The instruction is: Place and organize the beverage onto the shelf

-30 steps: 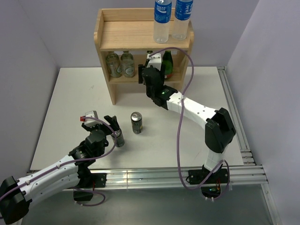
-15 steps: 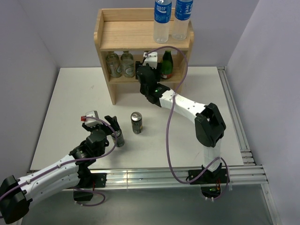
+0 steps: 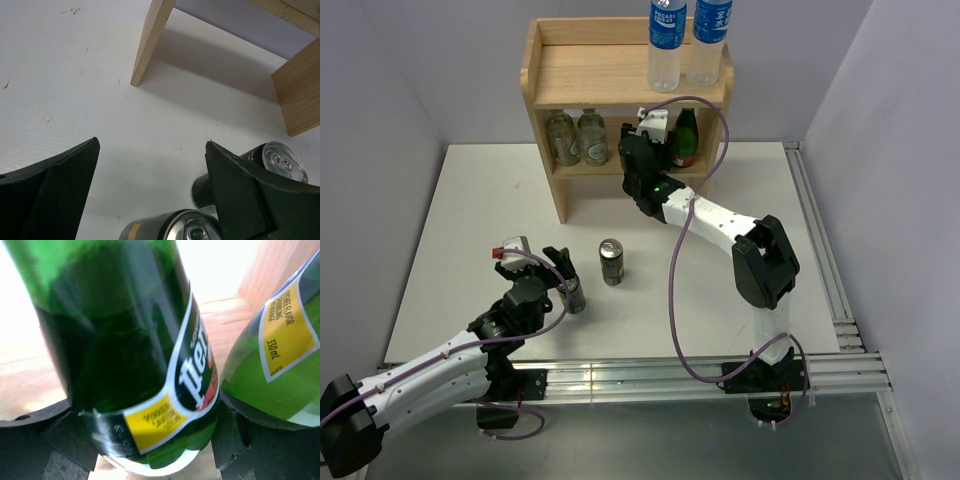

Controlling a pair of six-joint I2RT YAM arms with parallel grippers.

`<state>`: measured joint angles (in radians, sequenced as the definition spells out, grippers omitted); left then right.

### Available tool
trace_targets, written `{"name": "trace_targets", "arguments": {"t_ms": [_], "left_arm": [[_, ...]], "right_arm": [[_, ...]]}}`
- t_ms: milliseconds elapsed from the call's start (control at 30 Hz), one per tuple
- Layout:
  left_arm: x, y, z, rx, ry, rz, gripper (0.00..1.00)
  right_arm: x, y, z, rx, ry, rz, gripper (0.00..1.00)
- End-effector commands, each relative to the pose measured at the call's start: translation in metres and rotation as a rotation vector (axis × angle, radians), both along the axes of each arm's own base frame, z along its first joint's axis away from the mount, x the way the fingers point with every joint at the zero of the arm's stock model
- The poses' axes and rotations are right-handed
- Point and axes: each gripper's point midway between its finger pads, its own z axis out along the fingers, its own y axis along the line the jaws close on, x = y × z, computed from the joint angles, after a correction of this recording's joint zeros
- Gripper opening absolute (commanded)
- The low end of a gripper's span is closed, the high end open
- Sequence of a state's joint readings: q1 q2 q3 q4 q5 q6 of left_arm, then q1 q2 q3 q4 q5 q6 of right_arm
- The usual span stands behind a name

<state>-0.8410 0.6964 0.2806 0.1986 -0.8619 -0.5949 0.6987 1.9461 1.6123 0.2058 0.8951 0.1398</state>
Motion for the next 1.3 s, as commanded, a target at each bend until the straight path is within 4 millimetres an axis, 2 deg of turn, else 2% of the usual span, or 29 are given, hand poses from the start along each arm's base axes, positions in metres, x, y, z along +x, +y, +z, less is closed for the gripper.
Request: {"name": "trace_targets", "arguments": {"t_ms": [0,133,267,300,333,367,467,500,800,933,1267], "left_arm": [[0.002,0.0,0.007,-0.019,-0.021,0.009,0.94],[0.002,0.0,0.007,-0.017,-0.021,0.009,0.94],[0.002,0.0,0.008,-0.018,-0.021,0.011,0.94],[0.002,0.0,0.008,-0.017,-0.02,0.012,0.94],[0.003,0.0,0.008,-0.02,-0.022,0.012,0.94],[0.002,0.0,0.008,-0.017,-0.02,0.011,0.94],[0.002,0.001,0.008,-0.019,-0.022,0.012,0.94],[0.002,0.001,0.007,-0.017,-0.02,0.012,0.94],[0.002,0.001,0.008,-0.018,-0.022,0.014,0.94],[0.002,0.001,0.008,-0.02,-0.024,0.014,0.94],[0.002,0.001,0.008,-0.02,-0.024,0.012,0.94]], "right_arm": [[0.003,-0.044,0.057,0.122,-0.157,-0.141,0.0],[0.005,-0.054,0.053,0.123,-0.148,-0.152,0.0],[0.004,-0.052,0.05,0.131,-0.138,-0.144,0.0],[0.004,-0.051,0.047,0.128,-0.126,-0.134,0.05],[0.005,-0.048,0.046,0.133,-0.125,-0.12,0.16],[0.005,-0.048,0.045,0.136,-0.123,-0.119,0.48],[0.003,-0.047,0.042,0.145,-0.12,-0.111,0.74],[0.003,-0.047,0.039,0.14,-0.112,-0.111,0.77],[0.001,-0.041,0.038,0.131,-0.104,-0.088,0.88],[0.0,-0.037,0.036,0.124,-0.1,-0.077,0.96],[-0.01,-0.022,0.028,0.099,-0.077,-0.047,0.99]]}}
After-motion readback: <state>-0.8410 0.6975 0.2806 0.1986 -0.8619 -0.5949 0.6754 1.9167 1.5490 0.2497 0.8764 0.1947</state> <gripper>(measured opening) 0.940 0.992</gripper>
